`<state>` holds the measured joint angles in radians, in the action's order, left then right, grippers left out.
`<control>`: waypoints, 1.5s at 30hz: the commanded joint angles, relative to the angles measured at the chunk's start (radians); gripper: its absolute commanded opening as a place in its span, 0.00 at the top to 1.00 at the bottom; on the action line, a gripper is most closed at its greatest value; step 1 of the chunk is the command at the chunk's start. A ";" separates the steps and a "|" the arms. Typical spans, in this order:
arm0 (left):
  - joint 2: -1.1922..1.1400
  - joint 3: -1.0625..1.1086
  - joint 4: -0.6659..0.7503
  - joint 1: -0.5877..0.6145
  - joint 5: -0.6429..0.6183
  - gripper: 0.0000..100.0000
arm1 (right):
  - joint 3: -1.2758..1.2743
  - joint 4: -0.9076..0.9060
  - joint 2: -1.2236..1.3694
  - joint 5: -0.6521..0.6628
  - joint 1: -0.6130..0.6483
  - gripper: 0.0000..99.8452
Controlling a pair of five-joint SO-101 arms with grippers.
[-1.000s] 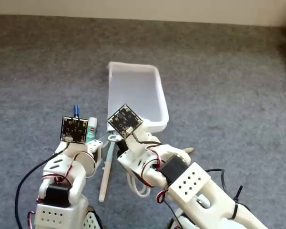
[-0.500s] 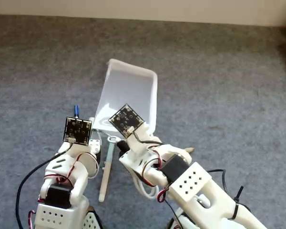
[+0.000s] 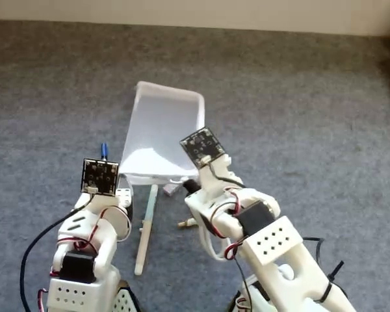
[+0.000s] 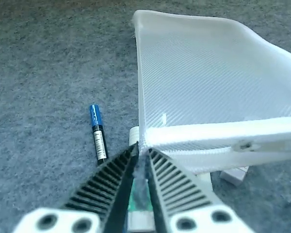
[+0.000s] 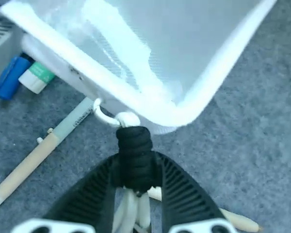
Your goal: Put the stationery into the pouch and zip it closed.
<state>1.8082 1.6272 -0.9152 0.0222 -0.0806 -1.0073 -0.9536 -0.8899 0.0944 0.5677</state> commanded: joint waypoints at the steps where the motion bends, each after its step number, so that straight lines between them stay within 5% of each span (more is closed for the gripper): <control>1: 0.013 -0.056 0.018 0.039 -0.003 0.99 | 0.051 -0.007 -0.064 0.005 -0.090 0.99; 11: 0.013 -0.056 0.018 0.039 -0.003 0.99 | 0.048 -0.005 -0.248 0.005 -0.243 0.99; 21: 0.013 -0.054 0.023 0.036 0.002 0.99 | 0.048 -0.010 -0.278 0.005 -0.236 0.99; 28: 0.010 -0.044 0.018 0.033 -0.025 0.78 | 0.056 -0.133 -0.278 0.011 -0.168 0.99; 35: 0.010 -0.042 0.028 0.033 -0.034 0.79 | 0.067 -0.196 -0.280 0.014 -0.097 0.99; 45: 0.008 0.068 0.218 -0.018 0.015 0.79 | 0.154 -0.297 -0.280 0.015 -0.096 0.99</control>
<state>1.8067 1.6747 -0.7465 0.0437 -0.0852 -0.9229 -1.2390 -1.1431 0.0944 0.4557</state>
